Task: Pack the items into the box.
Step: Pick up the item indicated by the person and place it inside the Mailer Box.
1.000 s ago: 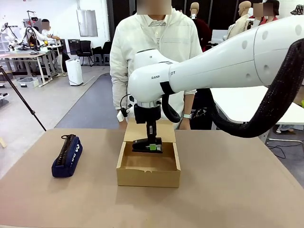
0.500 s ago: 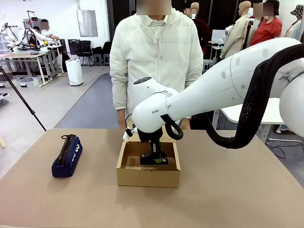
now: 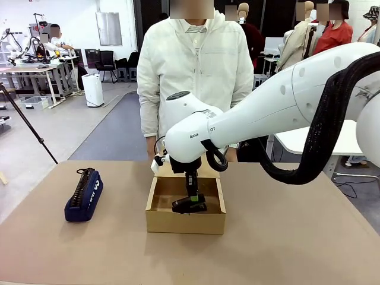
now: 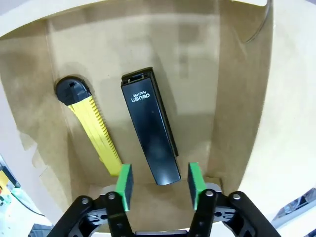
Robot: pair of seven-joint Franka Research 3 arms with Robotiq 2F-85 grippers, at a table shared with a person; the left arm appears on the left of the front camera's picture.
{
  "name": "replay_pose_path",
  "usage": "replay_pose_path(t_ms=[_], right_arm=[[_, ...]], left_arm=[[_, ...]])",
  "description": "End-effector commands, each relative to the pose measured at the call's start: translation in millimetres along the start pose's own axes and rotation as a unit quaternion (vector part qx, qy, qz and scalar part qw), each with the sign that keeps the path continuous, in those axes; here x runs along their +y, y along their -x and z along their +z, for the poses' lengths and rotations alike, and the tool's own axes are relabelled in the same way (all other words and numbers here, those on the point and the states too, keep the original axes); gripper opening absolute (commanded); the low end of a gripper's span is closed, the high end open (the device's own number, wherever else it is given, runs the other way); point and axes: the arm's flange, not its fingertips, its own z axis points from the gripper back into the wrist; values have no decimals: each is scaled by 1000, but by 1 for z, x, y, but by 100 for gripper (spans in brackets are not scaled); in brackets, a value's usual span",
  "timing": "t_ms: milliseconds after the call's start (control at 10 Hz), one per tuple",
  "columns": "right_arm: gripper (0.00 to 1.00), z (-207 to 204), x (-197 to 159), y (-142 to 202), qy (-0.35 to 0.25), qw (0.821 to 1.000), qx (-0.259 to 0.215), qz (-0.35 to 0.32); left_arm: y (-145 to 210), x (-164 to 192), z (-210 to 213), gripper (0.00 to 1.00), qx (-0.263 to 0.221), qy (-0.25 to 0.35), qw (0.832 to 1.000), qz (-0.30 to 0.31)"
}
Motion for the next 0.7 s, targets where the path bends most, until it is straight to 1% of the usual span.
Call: replay_pose_path(t_ms=[0,200,300,400,500,600], right_arm=[[100,0,6,8,-5,1000,-17,-5],[100,6,7,12,4,999,-28,-26],[100,14,6,14,13,997,-50,-51],[100,31,6,21,22,993,-82,-86],[100,54,8,32,33,988,-71,-132],[100,84,13,51,18,980,-86,-178]], left_arm=[[0,0,2,100,-4,11,1000,-7],[0,0,2,100,-4,11,1000,-7],[0,0,2,100,-4,11,1000,-7],[0,0,2,100,-4,11,1000,-7],[0,0,2,100,-4,11,1000,-7],[0,0,2,100,-4,11,1000,-7]])
